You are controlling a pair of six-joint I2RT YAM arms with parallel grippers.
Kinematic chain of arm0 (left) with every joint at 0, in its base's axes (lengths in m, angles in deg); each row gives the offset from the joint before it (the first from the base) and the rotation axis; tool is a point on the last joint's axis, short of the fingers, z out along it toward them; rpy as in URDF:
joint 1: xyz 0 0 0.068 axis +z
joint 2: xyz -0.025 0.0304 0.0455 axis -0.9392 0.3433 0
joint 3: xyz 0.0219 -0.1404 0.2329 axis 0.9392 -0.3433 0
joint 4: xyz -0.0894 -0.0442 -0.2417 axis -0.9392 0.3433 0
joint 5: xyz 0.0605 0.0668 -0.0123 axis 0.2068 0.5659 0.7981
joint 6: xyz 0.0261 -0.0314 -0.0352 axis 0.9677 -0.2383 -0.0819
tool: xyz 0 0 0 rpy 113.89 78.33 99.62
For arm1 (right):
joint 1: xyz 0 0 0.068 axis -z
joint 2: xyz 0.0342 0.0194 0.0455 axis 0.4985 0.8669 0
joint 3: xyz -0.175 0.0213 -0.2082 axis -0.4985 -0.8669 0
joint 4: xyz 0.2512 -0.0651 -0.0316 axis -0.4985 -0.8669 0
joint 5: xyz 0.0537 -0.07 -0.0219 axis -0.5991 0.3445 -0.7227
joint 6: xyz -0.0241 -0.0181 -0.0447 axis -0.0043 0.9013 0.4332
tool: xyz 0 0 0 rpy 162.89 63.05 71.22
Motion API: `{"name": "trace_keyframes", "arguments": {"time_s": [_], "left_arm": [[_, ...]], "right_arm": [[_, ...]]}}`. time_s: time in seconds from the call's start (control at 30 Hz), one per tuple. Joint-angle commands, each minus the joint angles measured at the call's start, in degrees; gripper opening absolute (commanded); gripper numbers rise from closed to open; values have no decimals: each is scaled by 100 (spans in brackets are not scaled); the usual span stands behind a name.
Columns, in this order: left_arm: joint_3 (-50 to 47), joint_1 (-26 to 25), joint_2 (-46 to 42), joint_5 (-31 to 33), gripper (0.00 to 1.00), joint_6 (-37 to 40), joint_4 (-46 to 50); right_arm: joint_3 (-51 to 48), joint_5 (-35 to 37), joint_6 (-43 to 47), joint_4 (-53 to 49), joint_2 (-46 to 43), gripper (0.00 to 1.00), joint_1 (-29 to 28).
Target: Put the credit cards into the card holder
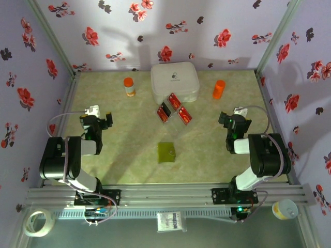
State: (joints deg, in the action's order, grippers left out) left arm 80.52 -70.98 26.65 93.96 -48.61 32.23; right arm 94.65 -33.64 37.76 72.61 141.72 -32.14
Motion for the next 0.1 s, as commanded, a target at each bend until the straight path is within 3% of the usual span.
{"name": "trace_keyframes", "arguments": {"time_s": [0.0,0.07], "left_arm": [[23,-8,-7,12,100,-37,-42],[21,-4,-5,18,100,-37,-54]], "right_arm": [[4,-31,81,162,-46,99,39],[-12,-32,85,188,-60,99,39]]}}
